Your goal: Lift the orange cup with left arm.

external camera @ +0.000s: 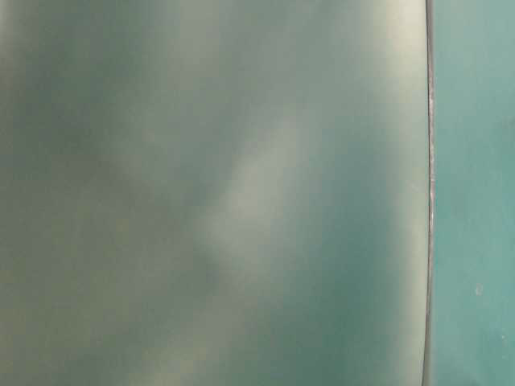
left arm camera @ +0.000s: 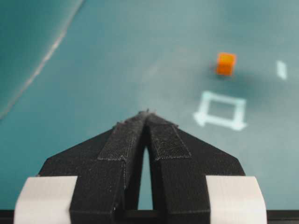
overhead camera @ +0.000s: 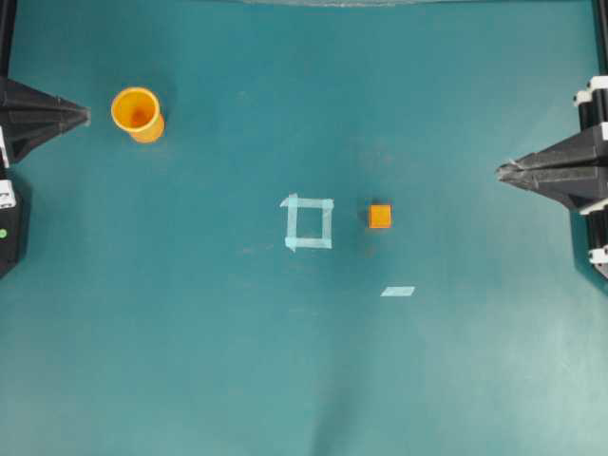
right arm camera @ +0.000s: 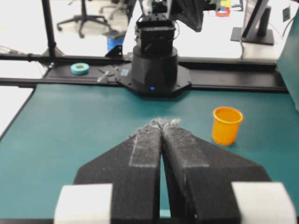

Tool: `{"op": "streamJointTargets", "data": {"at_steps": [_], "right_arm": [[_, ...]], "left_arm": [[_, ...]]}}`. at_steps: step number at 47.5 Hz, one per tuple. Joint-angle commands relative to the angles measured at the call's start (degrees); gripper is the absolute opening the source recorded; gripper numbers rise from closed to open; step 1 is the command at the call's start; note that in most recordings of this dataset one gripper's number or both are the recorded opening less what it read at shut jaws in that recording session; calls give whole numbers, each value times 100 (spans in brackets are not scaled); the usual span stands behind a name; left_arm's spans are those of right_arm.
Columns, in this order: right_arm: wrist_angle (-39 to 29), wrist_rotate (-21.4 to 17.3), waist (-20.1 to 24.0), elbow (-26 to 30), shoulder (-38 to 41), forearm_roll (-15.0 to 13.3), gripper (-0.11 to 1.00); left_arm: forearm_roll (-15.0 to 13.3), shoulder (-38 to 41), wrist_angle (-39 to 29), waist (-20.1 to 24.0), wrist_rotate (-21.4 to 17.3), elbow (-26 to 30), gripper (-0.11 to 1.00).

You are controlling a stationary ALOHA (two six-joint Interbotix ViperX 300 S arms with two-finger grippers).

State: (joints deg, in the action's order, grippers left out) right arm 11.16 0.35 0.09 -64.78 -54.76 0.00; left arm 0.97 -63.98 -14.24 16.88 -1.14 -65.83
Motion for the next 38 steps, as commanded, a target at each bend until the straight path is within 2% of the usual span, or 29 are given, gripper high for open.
{"op": "streamJointTargets", "data": {"at_steps": [1, 14, 32, 35, 38], "right_arm": [[18, 0, -9, 149, 35, -9, 0], [-9, 9, 0, 141, 53, -9, 0], [-62, 0, -9, 141, 70, -9, 0], [-62, 0, -9, 149, 70, -18, 0], [-62, 0, 0, 149, 70, -18, 0]], "left_arm": [[0, 62, -35, 105, -88, 105, 0], [18, 62, -290, 79, -281, 53, 0], [18, 62, -545, 79, -202, 53, 0], [9, 62, -615, 79, -193, 53, 5], [9, 70, -659, 79, -176, 53, 16]]}}
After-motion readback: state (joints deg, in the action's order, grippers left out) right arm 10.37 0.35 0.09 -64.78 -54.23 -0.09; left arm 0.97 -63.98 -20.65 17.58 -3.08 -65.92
